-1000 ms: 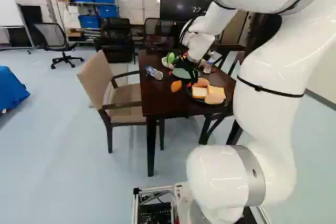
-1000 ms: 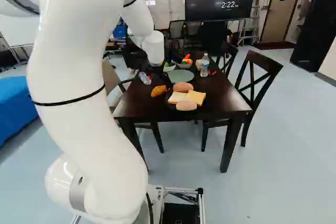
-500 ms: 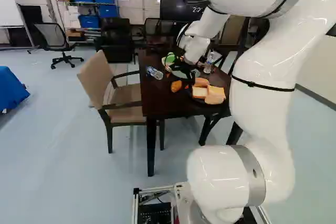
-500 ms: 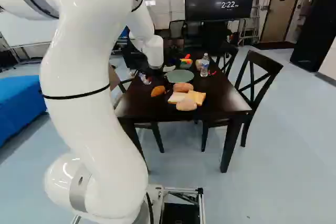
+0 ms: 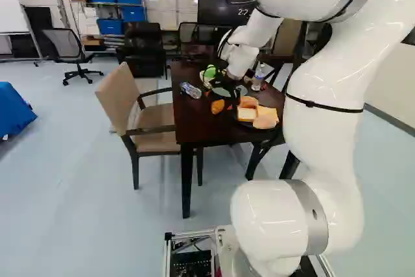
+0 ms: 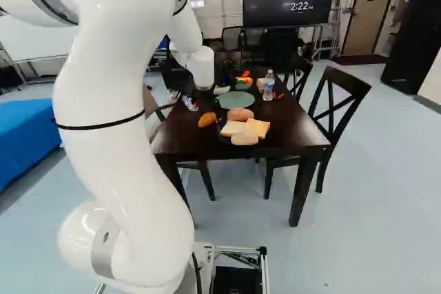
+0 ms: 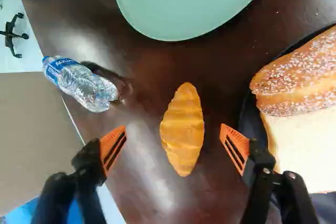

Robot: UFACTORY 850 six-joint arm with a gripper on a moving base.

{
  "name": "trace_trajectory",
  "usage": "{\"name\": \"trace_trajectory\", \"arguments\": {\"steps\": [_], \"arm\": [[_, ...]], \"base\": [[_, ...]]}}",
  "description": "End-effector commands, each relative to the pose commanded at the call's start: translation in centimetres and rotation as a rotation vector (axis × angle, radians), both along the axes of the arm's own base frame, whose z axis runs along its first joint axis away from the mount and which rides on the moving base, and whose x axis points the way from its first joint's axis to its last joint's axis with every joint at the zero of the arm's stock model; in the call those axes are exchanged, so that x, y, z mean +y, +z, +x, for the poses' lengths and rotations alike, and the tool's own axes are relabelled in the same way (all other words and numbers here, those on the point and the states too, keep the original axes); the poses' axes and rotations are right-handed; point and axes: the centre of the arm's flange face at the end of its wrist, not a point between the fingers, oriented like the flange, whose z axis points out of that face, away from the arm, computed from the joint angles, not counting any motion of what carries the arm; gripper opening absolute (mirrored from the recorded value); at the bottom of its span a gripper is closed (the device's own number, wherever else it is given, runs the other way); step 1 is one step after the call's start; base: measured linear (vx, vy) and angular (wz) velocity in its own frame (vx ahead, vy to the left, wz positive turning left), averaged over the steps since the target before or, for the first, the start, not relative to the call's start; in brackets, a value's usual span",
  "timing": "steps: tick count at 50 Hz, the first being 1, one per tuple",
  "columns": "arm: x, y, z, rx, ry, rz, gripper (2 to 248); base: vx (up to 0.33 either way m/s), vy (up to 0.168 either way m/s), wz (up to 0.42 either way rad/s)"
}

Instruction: Move the croissant to the empty plate

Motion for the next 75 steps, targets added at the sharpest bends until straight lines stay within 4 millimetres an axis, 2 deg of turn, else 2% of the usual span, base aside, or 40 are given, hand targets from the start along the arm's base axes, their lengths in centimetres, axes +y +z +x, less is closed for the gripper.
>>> {"name": "trace_trajectory", "arguments": {"steps": [3, 4, 8, 9, 39, 40, 45, 46, 50, 51, 55, 56, 60, 61, 66, 67, 71, 72, 75], "arm": [[0.0, 0.0, 0.0, 0.0, 0.0, 0.0, 238], [0.0, 0.0, 0.0, 0.0, 0.0, 0.0, 225], [0.0, 0.0, 0.0, 0.0, 0.0, 0.0, 225], [0.0, 0.0, 0.0, 0.0, 0.0, 0.0, 213], [0.0, 0.0, 0.0, 0.0, 0.0, 0.0, 207], [0.0, 0.0, 0.0, 0.0, 0.0, 0.0, 193], [0.0, 0.0, 0.0, 0.0, 0.0, 0.0, 193], [0.0, 0.0, 0.0, 0.0, 0.0, 0.0, 180], [0.0, 0.0, 0.0, 0.0, 0.0, 0.0, 180], [0.0, 0.0, 0.0, 0.0, 0.0, 0.0, 169], [0.0, 0.0, 0.0, 0.0, 0.0, 0.0, 169], [0.0, 0.0, 0.0, 0.0, 0.0, 0.0, 157], [0.0, 0.0, 0.0, 0.0, 0.0, 0.0, 157], [0.0, 0.0, 0.0, 0.0, 0.0, 0.0, 145], [0.0, 0.0, 0.0, 0.0, 0.0, 0.0, 145], [0.0, 0.0, 0.0, 0.0, 0.0, 0.0, 132], [0.0, 0.0, 0.0, 0.0, 0.0, 0.0, 132], [0.0, 0.0, 0.0, 0.0, 0.0, 0.0, 122], [0.0, 0.0, 0.0, 0.0, 0.0, 0.0, 122]], "base": [[0.0, 0.0, 0.0], [0.0, 0.0, 0.0], [0.0, 0.0, 0.0], [0.0, 0.0, 0.0], [0.0, 0.0, 0.0], [0.0, 0.0, 0.0], [0.0, 0.0, 0.0], [0.0, 0.0, 0.0], [0.0, 0.0, 0.0], [0.0, 0.0, 0.0], [0.0, 0.0, 0.0], [0.0, 0.0, 0.0], [0.0, 0.0, 0.0], [0.0, 0.0, 0.0], [0.0, 0.0, 0.0], [0.0, 0.0, 0.0], [0.0, 0.0, 0.0], [0.0, 0.0, 0.0], [0.0, 0.0, 0.0]]}}
